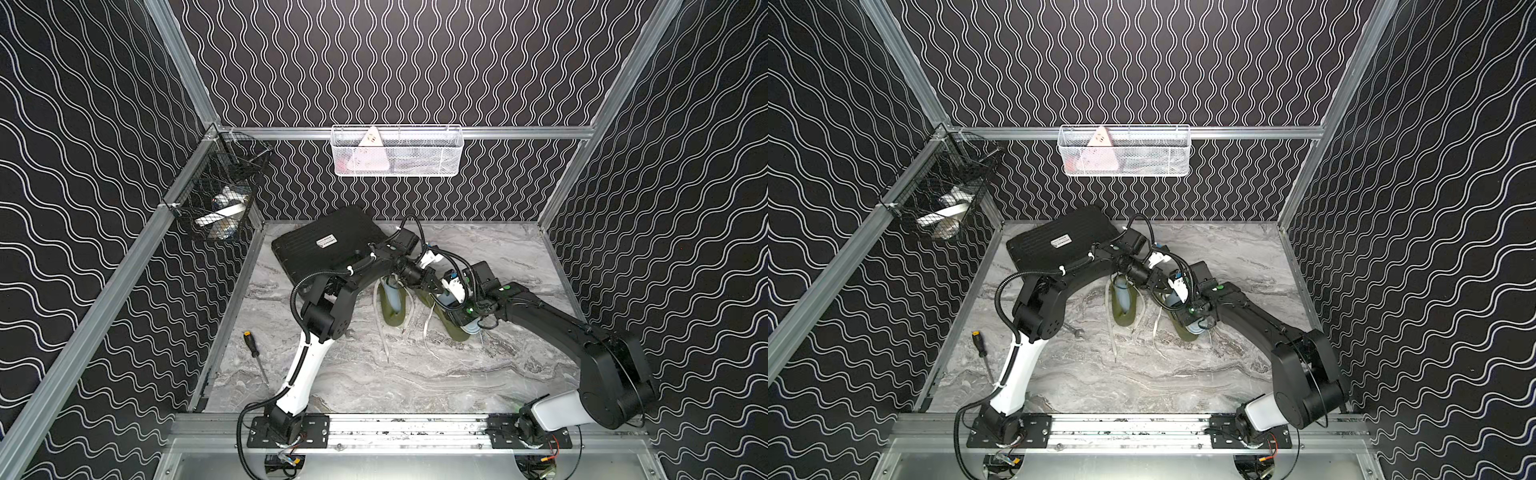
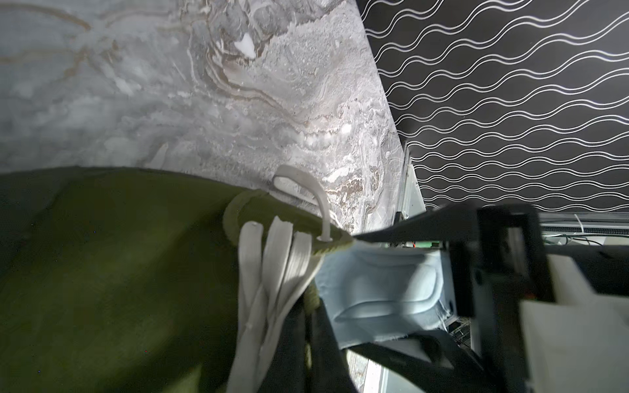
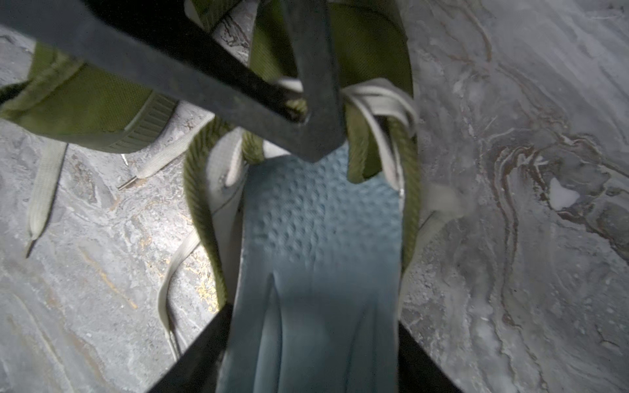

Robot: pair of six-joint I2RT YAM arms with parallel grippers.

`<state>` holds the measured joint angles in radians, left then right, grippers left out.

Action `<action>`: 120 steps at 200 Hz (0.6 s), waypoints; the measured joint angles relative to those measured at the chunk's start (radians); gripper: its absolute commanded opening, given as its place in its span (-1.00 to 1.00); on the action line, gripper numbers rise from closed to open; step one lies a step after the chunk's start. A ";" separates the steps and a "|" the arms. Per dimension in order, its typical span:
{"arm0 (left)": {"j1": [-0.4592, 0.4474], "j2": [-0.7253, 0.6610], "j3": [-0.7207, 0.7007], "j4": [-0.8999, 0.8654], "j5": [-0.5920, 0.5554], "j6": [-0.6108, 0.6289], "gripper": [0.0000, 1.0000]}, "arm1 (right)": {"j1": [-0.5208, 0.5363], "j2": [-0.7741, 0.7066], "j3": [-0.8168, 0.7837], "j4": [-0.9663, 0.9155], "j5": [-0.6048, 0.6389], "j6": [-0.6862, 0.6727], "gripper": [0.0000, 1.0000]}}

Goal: Insert the insole into the shoe

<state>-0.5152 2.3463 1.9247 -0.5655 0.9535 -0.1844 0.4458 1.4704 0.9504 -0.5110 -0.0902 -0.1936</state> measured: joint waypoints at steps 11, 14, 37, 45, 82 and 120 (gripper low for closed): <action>0.002 -0.001 -0.003 0.002 0.001 0.000 -1.00 | 0.000 -0.003 0.000 -0.008 -0.002 0.001 0.53; 0.002 -0.001 -0.003 0.002 0.001 0.000 -1.00 | 0.000 -0.003 0.000 -0.010 -0.003 0.002 0.55; 0.002 -0.001 -0.002 0.003 0.000 0.000 -1.00 | 0.000 -0.009 0.001 -0.036 -0.004 0.008 0.66; 0.003 -0.001 -0.002 0.003 0.000 0.000 -1.00 | 0.001 -0.010 0.006 -0.051 -0.004 0.022 0.69; 0.004 0.001 0.019 -0.003 -0.001 -0.003 -1.00 | 0.002 -0.037 0.045 -0.110 0.005 0.041 0.73; 0.006 0.002 0.019 -0.006 -0.002 -0.003 -1.00 | 0.033 -0.049 0.068 -0.185 0.047 0.051 0.73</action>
<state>-0.5091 2.3482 1.9442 -0.5713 0.9520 -0.1871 0.4789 1.4216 1.0180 -0.6964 -0.0433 -0.1421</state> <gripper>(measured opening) 0.068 0.867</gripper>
